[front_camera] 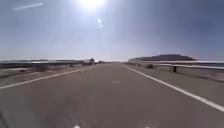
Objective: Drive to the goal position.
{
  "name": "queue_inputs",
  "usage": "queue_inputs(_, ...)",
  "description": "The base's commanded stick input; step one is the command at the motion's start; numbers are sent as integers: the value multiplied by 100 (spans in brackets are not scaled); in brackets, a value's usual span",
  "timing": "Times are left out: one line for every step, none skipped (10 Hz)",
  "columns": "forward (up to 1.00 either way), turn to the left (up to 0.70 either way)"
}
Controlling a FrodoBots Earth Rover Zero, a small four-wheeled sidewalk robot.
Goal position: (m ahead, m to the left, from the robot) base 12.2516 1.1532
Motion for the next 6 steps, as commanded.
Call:
queue_inputs(100,0)
queue_inputs(100,0)
queue_inputs(100,0)
queue_inputs(100,0)
queue_inputs(100,0)
queue_inputs(100,0)
